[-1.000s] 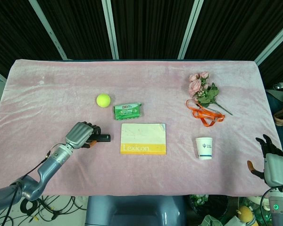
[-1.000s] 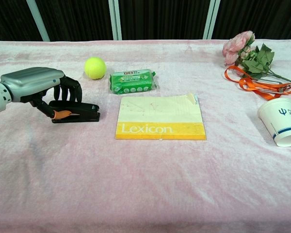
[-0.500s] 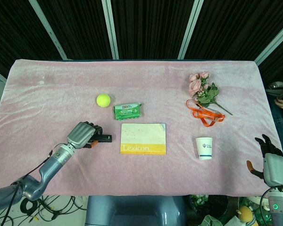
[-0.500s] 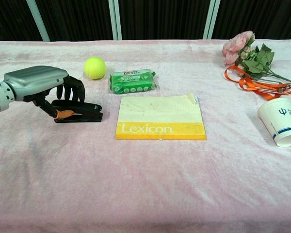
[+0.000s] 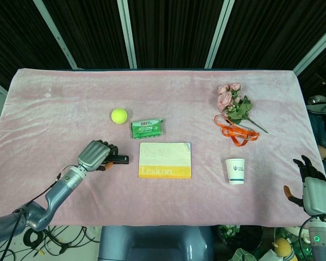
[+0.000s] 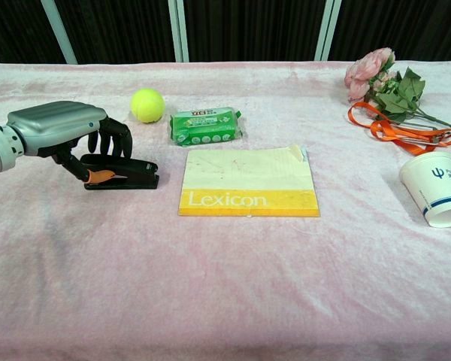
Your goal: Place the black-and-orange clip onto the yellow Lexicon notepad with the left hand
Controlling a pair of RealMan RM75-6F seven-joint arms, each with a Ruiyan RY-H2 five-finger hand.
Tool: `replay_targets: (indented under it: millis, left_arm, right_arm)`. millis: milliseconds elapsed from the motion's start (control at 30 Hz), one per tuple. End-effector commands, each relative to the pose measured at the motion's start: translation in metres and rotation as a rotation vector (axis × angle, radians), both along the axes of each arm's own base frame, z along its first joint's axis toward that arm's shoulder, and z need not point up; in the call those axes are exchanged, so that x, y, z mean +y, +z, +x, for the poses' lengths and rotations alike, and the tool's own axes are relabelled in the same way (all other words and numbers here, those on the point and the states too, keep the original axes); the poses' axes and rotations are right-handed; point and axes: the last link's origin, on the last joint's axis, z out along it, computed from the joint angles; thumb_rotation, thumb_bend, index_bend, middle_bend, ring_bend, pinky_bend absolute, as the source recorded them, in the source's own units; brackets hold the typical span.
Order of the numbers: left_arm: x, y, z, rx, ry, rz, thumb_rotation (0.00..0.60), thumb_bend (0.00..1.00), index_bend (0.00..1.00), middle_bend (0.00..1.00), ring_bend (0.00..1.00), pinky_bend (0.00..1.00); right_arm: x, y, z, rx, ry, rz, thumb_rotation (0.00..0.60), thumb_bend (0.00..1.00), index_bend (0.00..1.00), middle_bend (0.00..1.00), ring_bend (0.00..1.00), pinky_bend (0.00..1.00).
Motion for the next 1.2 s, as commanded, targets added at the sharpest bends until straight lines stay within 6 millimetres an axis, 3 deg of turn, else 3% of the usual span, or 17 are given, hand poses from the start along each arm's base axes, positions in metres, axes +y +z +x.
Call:
replay_targets:
  millis: [33,400,667,900,1000,1200]
  left_arm:
    - [0.0,0.0,0.0,0.001,0.001,0.0,0.6,0.41,0.46,0.57,0.42,0.44]
    - [0.001,0.001,0.0,0.005,0.0,0.005,0.6,0.41,0.46,0.57,0.42,0.44]
    - [0.004,0.01,0.015,-0.041,-0.032,0.027,0.6,0.41,0.47,0.57,0.42,0.44]
    - [0.021,0.023,0.07,-0.132,-0.113,0.08,0.6,0.41,0.47,0.58,0.42,0.44]
    - [0.029,0.017,0.097,-0.136,-0.121,0.061,0.6,0.41,0.48,0.58,0.42,0.44]
    - [0.035,-0.016,0.143,-0.081,-0.108,-0.016,0.6,0.41,0.47,0.58,0.42,0.44]
  right_arm:
    - [0.0,0.0,0.0,0.001,0.0,0.0,0.6,0.25,0.18,0.06,0.19,0.23]
    - [0.0,0.0,0.0,-0.003,-0.002,-0.001,0.6,0.24,0.18,0.06,0.19,0.23]
    - [0.001,0.001,0.0,-0.005,-0.005,-0.006,0.6,0.24,0.18,0.06,0.19,0.23]
    - [0.001,0.001,0.0,-0.005,-0.005,-0.003,0.6,0.24,0.18,0.06,0.19,0.23]
    - [0.001,0.001,-0.001,-0.005,-0.006,-0.005,0.6,0.24,0.18,0.06,0.19,0.23]
    - [0.0,0.002,-0.001,-0.003,-0.006,-0.006,0.6,0.24,0.18,0.06,0.19,0.23]
